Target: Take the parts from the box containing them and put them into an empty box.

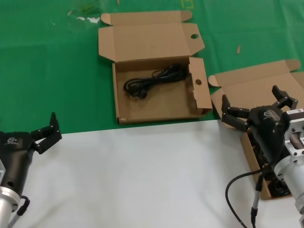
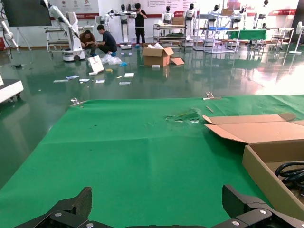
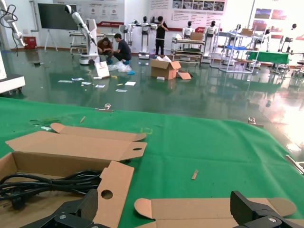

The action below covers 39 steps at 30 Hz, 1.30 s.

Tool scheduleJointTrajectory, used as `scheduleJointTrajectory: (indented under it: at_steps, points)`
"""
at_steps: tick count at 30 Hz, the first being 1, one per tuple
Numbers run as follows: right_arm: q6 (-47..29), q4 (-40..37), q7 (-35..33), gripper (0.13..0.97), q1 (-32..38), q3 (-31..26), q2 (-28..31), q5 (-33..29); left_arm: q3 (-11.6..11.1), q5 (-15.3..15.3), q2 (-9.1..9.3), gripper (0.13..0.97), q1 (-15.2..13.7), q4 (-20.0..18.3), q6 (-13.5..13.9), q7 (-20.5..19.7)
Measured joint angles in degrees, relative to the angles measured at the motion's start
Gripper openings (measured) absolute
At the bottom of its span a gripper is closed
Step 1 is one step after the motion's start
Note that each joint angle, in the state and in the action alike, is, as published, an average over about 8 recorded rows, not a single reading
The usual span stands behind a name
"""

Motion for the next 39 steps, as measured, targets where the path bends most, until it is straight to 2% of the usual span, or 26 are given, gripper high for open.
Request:
scheduleJointTrajectory:
  at_steps: [39]
  points:
    - [0.0, 0.0, 0.0, 0.966, 0.0, 0.0, 0.0, 0.0, 0.0, 0.0, 0.00, 0.966, 0.0, 0.0, 0.0, 0.0]
